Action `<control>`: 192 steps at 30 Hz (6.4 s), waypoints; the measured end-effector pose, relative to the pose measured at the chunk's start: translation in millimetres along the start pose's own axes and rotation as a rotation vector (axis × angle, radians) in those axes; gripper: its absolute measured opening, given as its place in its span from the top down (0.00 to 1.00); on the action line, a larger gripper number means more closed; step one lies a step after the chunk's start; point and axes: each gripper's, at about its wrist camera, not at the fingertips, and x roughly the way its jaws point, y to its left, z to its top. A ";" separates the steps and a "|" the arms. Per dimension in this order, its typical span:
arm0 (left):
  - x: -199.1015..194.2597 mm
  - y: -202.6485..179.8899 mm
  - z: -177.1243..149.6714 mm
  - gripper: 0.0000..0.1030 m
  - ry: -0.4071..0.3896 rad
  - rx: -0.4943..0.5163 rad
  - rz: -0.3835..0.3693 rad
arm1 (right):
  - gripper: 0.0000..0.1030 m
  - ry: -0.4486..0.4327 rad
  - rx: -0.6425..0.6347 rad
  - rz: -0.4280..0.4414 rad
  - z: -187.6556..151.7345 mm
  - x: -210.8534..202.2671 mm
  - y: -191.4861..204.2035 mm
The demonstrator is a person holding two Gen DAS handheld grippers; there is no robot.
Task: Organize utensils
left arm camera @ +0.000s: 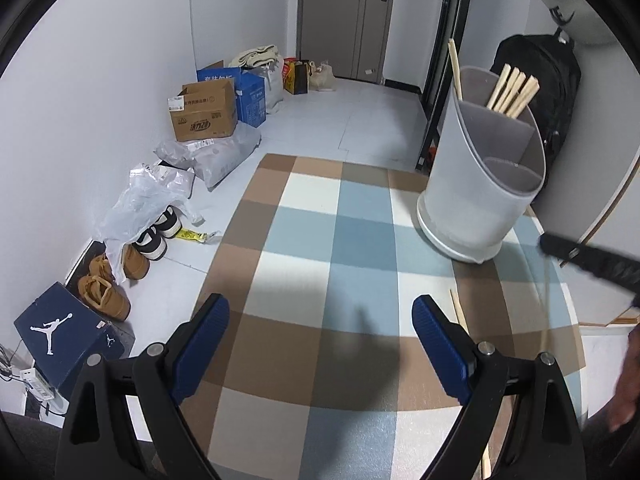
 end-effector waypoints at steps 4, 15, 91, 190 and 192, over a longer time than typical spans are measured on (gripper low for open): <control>4.9 -7.8 -3.4 0.13 0.026 0.025 0.009 | 0.97 -0.035 0.022 0.031 0.7 -18.2 -9.4; 20.5 -49.5 3.5 0.13 0.155 0.087 -0.080 | 0.97 -0.147 0.130 0.133 6.8 -64.3 -45.0; -143.7 -94.0 173.6 0.99 -0.334 0.107 -0.347 | 0.97 -0.440 -0.017 0.203 123.0 -167.9 -0.7; -157.9 -80.3 105.1 0.04 -0.369 0.080 -0.143 | 0.00 -0.590 -0.030 0.128 29.9 -195.8 8.2; -161.7 -81.9 99.0 0.03 -0.388 0.086 -0.131 | 0.00 -0.597 -0.044 0.118 21.6 -199.6 11.3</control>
